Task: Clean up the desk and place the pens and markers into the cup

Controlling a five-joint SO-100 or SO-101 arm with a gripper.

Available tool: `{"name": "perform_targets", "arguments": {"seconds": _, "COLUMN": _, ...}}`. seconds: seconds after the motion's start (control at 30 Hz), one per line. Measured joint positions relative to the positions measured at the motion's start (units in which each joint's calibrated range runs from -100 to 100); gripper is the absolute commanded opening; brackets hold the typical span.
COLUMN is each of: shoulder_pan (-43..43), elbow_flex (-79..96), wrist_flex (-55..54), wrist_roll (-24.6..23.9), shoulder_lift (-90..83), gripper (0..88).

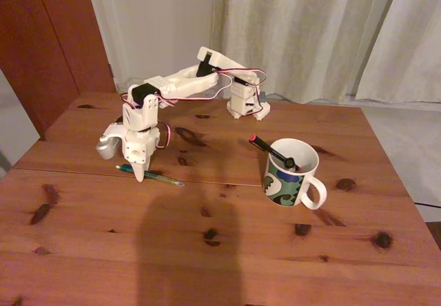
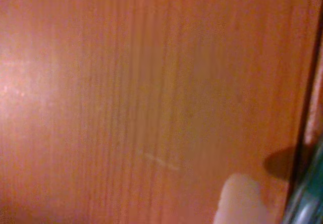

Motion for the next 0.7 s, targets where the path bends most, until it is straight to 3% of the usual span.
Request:
{"name": "perform_targets", "arguments": {"seconds": 0.3, "shoulder_pan": 0.51, "elbow_flex": -0.34, "wrist_flex": 0.0, "wrist_roll": 0.0, "shoulder_lift": 1.44, "gripper": 14.3}}
{"name": "perform_targets", "arguments": {"seconds": 0.37, "shoulder_pan": 0.51, "elbow_flex": -0.59, "wrist_flex": 0.0, "wrist_roll": 0.0, "shoulder_lift": 1.61, "gripper": 9.9}}
{"name": "perform_targets", "arguments": {"seconds": 0.43, "shoulder_pan": 0.66, "elbow_flex": -0.59, "wrist_flex": 0.0, "wrist_roll": 0.34, "shoulder_lift": 1.69, "gripper": 0.0}}
{"name": "perform_targets", "arguments": {"seconds": 0.7, "shoulder_pan": 1.17, "elbow_flex": -0.59, "wrist_flex": 0.0, "wrist_roll": 1.22, "shoulder_lift": 1.86, "gripper": 0.9}}
